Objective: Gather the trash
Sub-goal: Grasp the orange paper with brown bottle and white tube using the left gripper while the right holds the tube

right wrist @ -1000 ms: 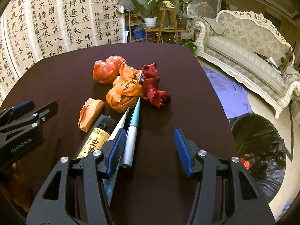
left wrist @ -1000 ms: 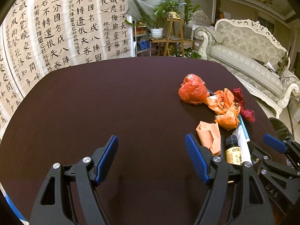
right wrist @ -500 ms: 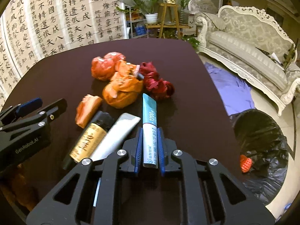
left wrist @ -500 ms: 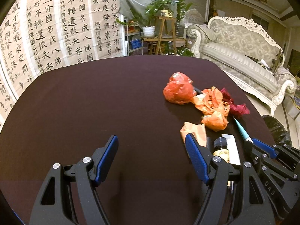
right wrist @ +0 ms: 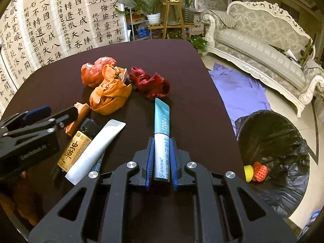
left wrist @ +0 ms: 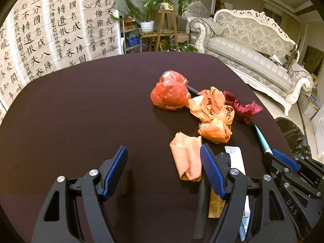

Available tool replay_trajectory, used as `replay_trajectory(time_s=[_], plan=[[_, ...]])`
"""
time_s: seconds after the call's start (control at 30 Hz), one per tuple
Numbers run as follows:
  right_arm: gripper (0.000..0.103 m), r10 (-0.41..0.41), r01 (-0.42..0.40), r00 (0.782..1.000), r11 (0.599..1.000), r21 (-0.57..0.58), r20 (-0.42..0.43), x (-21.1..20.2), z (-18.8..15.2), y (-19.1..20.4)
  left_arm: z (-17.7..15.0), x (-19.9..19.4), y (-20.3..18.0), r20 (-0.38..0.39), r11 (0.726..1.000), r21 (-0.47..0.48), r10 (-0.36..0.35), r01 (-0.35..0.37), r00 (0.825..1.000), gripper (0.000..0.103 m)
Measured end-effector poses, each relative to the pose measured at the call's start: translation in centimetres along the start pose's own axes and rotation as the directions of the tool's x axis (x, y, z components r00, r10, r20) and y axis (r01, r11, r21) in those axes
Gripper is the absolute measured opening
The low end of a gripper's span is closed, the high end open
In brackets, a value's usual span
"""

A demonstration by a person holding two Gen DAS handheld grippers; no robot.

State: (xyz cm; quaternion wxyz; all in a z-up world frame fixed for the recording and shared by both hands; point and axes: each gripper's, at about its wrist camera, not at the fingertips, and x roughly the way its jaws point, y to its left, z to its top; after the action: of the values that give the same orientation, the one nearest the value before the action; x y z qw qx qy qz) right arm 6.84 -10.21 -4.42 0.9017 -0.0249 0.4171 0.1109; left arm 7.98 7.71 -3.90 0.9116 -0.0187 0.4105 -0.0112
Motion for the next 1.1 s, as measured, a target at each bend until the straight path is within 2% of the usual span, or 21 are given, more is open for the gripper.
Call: replay_trajectory(time_s=[0.07,0.2,0.3,0.37,0.53,0.73,0.8,0.83,0.87,1.1], plan=[[0.015,0.004,-0.004,1.0,1.0,0.004,0.001,0.1,0.0,-0.1,0.1,0.4,0.1,-0.017,1.0,-0.003,-0.007,0.007,1.0,0.071],[0.015,0.007,-0.007,1.0,1.0,0.006,0.002,0.2,0.1,-0.1,-0.1,0.6,0.3,-0.031,0.999,-0.005,-0.042,0.042,0.999,0.058],[0.015,0.005,-0.005,1.0,1.0,0.005,0.002,0.1,0.0,-0.1,-0.3,0.4,0.3,-0.026,0.997,0.003,-0.079,0.079,0.997,0.043],[0.015,0.006,-0.006,1.0,1.0,0.003,0.002,0.1,0.1,0.0,-0.4,0.2,0.4,-0.023,0.993,-0.005,-0.122,0.121,0.992,0.03],[0.015,0.006,-0.007,1.0,1.0,0.005,0.009,0.0,0.1,0.1,-0.5,-0.1,0.2,-0.018,0.99,-0.003,-0.139,0.139,0.99,0.021],[0.015,0.008,-0.008,1.0,1.0,0.007,0.017,-0.4,-0.1,0.3,-0.5,-0.3,0.6,-0.02,0.99,-0.015,-0.138,0.138,0.99,0.021],[0.015,0.008,-0.008,1.0,1.0,0.007,0.017,-0.4,-0.1,0.3,-0.5,-0.3,0.8,-0.018,0.992,-0.025,-0.123,0.123,0.992,0.029],[0.015,0.008,-0.008,1.0,1.0,0.007,0.018,-0.4,-0.1,0.3,-0.5,-0.3,1.0,-0.023,0.993,-0.032,-0.115,0.114,0.993,0.041],[0.015,0.008,-0.009,1.0,1.0,0.007,0.018,-0.4,-0.2,0.4,-0.4,-0.2,1.3,-0.024,0.993,-0.04,-0.114,0.113,0.993,0.048],[0.015,0.01,-0.011,1.0,1.0,0.011,0.019,-0.7,-0.4,0.5,-0.5,-0.4,1.7,-0.016,0.992,-0.051,-0.119,0.118,0.993,0.056]])
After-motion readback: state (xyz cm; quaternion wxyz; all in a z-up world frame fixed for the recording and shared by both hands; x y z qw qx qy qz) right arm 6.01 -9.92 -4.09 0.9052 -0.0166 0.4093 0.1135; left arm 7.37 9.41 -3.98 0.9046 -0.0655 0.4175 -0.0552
